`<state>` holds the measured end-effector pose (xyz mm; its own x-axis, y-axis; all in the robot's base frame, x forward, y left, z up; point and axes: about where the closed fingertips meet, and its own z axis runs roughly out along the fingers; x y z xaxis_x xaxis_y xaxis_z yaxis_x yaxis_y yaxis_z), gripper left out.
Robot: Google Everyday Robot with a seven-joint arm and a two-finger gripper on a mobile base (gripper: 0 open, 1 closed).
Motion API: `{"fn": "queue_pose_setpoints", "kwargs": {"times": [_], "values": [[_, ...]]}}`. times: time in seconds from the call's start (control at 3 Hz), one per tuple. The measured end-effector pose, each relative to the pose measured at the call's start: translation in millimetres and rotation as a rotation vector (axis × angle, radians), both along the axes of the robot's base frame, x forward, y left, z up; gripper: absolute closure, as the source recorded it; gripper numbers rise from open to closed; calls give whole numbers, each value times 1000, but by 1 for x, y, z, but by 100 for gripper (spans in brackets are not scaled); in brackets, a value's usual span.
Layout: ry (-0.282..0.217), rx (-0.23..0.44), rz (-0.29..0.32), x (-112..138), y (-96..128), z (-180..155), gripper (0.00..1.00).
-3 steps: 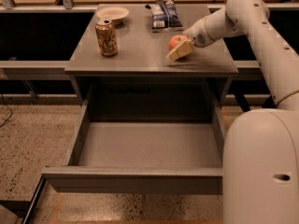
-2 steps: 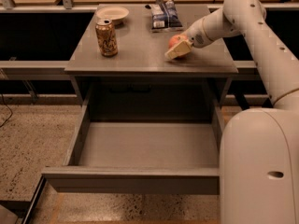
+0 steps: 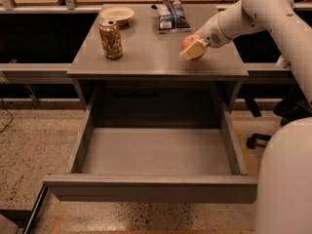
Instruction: Place apple into top drawer
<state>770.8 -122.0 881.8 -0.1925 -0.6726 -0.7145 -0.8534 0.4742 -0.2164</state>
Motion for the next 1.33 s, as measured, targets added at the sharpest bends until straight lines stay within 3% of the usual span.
{"fn": "queue_pose_setpoints", "kwargs": {"times": [0.33, 1.0, 1.33], "values": [[-6, -69, 38, -45, 3, 17, 100], [54, -112, 139, -141, 22, 23, 100], [59, -116, 148, -145, 25, 21, 100]]}}
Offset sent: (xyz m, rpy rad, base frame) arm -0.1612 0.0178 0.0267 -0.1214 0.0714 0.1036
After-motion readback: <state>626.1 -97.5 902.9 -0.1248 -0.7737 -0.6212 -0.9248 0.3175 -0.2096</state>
